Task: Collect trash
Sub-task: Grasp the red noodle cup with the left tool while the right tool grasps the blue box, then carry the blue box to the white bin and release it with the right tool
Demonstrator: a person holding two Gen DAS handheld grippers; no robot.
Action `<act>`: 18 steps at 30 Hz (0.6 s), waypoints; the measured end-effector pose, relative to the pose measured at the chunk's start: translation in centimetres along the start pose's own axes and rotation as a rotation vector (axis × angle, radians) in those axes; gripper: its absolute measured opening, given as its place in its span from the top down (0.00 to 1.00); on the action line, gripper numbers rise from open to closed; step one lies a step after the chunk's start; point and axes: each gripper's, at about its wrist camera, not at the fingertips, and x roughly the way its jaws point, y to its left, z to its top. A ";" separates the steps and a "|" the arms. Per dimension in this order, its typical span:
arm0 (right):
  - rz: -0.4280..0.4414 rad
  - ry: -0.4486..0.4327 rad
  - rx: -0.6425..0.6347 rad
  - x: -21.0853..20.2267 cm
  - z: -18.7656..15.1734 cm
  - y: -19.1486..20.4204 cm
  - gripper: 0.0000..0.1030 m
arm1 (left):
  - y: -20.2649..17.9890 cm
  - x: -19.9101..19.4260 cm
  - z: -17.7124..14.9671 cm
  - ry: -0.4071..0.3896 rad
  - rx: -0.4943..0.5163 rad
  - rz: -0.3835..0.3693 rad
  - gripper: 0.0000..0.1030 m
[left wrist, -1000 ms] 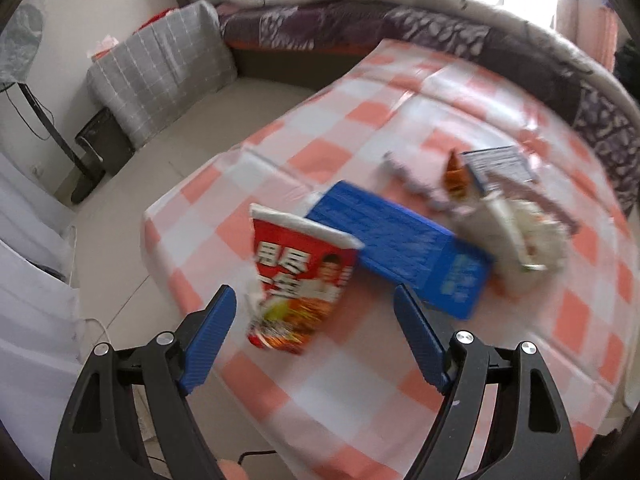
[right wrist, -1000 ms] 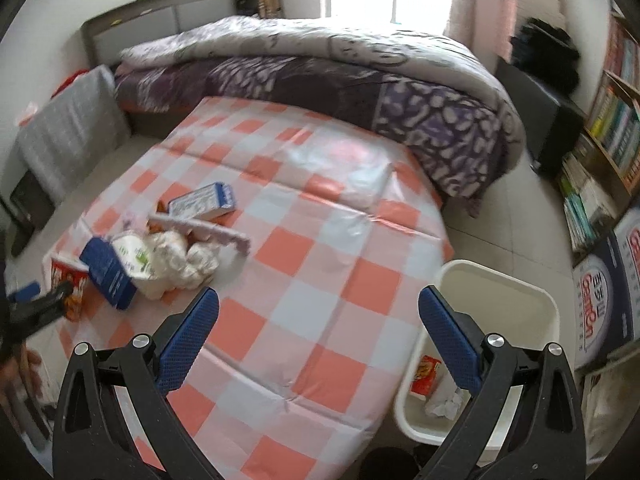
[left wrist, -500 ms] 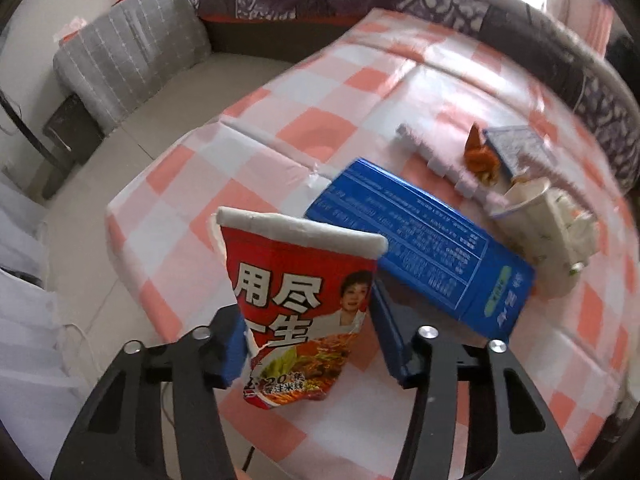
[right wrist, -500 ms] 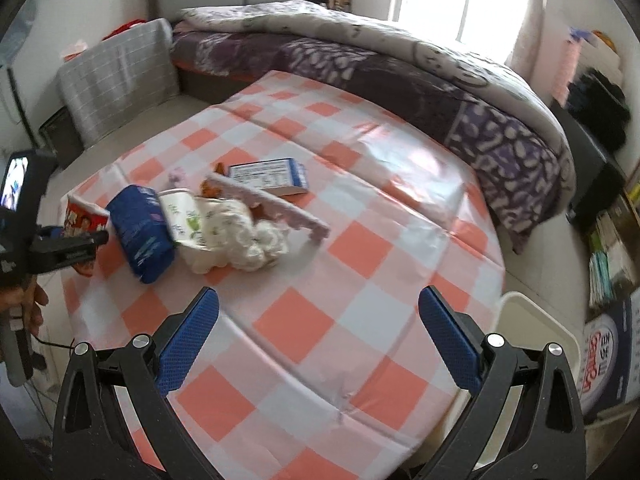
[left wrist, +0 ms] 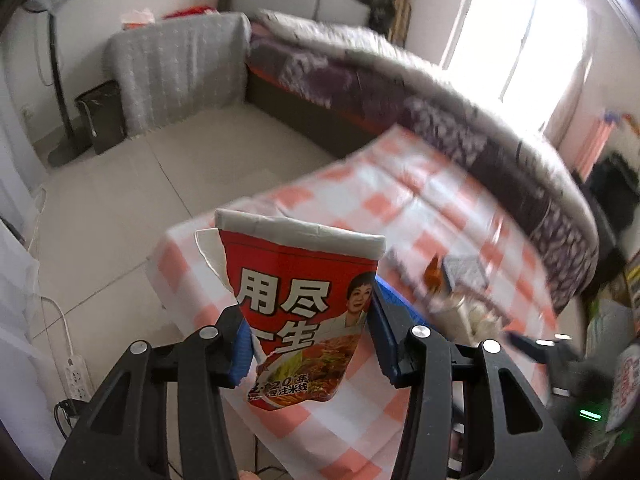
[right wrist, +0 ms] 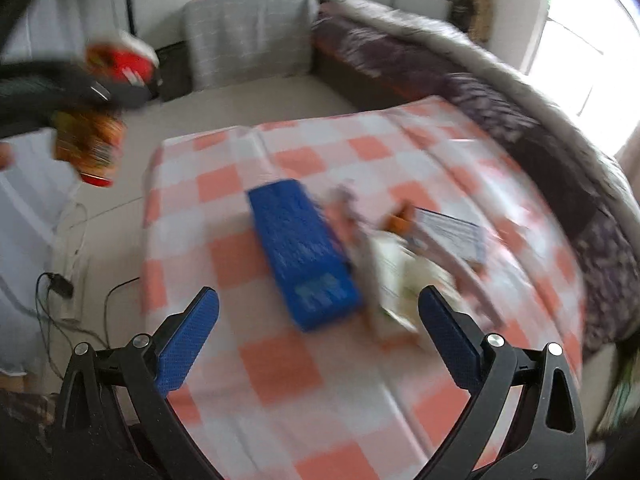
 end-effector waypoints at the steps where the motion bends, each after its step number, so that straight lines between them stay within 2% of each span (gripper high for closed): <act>1: 0.008 0.021 -0.014 1.3 1.1 0.7 0.08 | 0.3 -0.9 0.3 -0.021 -0.007 -0.002 0.52; 5: 0.014 0.094 -0.047 5.2 3.6 2.1 0.11 | 1.4 -2.4 0.8 -0.057 -0.030 -0.008 0.52; 12: 0.019 0.202 -0.082 9.8 4.9 2.1 0.18 | 3.1 -2.4 1.1 -0.050 -0.058 -0.007 0.52; 15: 0.021 0.253 -0.087 11.4 4.9 2.3 0.27 | 3.6 -2.3 0.9 -0.042 -0.069 -0.008 0.51; 17: 0.010 0.258 -0.109 11.8 4.7 2.3 0.38 | 3.8 -2.1 0.9 -0.038 -0.076 -0.010 0.51; 18: 0.008 0.259 -0.112 11.8 4.6 2.3 0.38 | 4.0 -2.1 0.9 -0.037 -0.079 -0.009 0.51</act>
